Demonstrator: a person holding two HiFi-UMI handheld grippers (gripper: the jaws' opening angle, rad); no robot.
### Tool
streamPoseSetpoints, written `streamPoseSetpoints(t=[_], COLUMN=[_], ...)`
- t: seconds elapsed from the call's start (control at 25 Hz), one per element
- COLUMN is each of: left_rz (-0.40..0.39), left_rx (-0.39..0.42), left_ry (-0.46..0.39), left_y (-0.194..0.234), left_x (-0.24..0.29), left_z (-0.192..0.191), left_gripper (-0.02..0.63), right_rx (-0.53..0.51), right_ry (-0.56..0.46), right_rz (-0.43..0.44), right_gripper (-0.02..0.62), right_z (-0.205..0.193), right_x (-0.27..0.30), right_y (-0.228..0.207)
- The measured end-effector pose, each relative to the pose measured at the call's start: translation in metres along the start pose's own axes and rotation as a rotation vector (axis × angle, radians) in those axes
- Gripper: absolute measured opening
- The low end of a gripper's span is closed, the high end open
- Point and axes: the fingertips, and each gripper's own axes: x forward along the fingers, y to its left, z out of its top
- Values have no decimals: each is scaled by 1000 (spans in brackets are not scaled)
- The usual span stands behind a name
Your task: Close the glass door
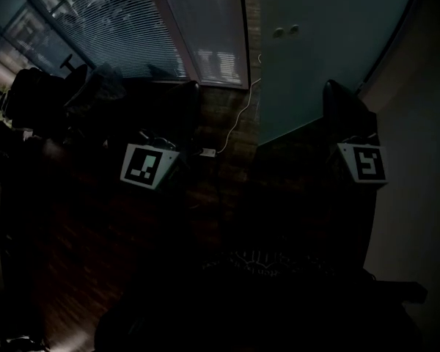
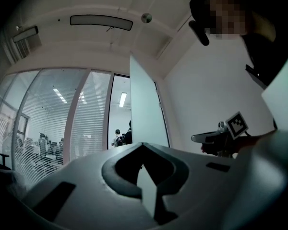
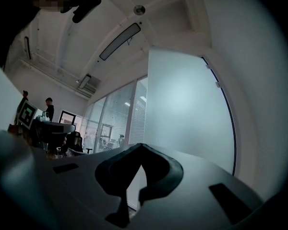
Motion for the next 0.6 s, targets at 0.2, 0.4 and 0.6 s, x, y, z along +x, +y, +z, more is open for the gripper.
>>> streamPoseSetpoints(t=[0.2, 0.4, 0.6], left_rz=[21, 42, 51], left_rx=[0, -7, -1], left_ry=[-7, 4, 12], left_y=[4, 8, 8], left_x=[26, 49, 68], left_z=[-1, -11, -21], left_gripper=[2, 2, 2], right_rx=[-8, -1, 1], right_ry=[1, -1, 1], right_rz=[22, 40, 56], right_gripper=[2, 2, 2], right_z=[-4, -11, -24], right_x=[26, 51, 71], right_y=[-16, -36, -50])
